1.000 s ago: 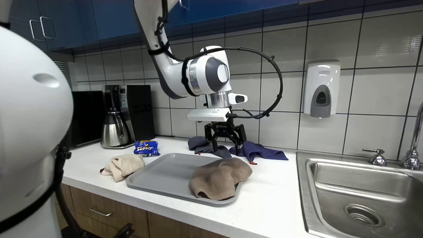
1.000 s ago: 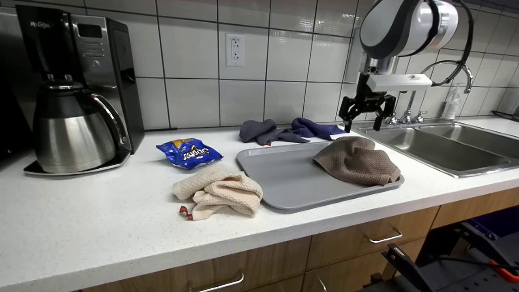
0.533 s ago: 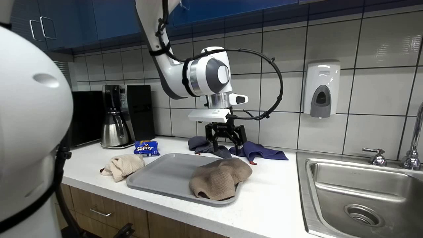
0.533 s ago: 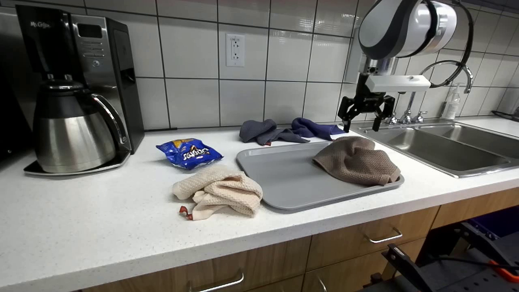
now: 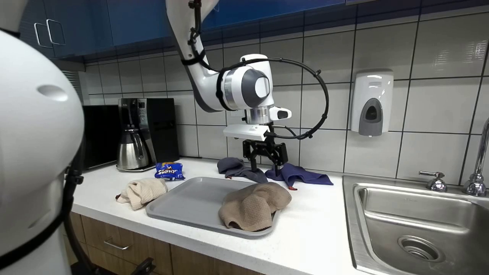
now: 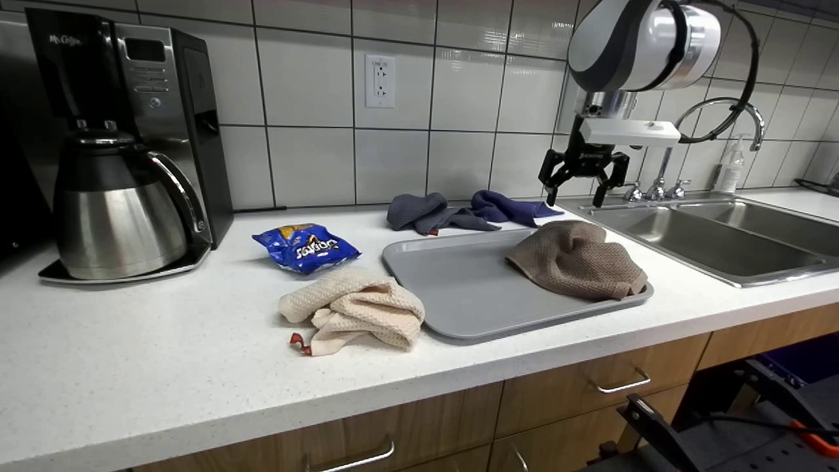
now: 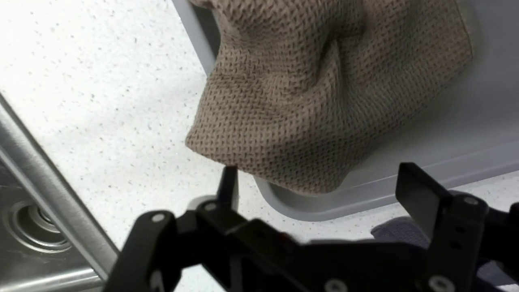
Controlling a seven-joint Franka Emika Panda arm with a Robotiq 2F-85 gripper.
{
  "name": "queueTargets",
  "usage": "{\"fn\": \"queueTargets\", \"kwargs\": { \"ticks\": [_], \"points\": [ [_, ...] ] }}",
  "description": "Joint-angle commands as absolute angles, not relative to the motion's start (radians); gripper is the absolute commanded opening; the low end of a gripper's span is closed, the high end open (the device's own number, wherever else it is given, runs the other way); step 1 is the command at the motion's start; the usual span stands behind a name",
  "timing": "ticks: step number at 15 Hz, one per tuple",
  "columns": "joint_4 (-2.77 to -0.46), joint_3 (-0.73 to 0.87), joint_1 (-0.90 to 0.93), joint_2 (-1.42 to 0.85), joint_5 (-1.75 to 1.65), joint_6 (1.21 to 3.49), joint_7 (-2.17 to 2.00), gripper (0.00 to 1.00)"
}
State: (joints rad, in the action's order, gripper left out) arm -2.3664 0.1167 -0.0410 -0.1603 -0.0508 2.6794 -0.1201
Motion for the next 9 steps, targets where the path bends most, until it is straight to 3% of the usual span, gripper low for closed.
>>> {"fn": "queueTargets", "kwargs": {
  "ticks": [1,9],
  "points": [
    [-2.279,0.106,-0.067,-0.232,-0.011,2.681,-0.084,1.00],
    [-2.100,0.117,-0.089,-0.377,-0.011,2.672,-0.085,1.00]
  ]
}}
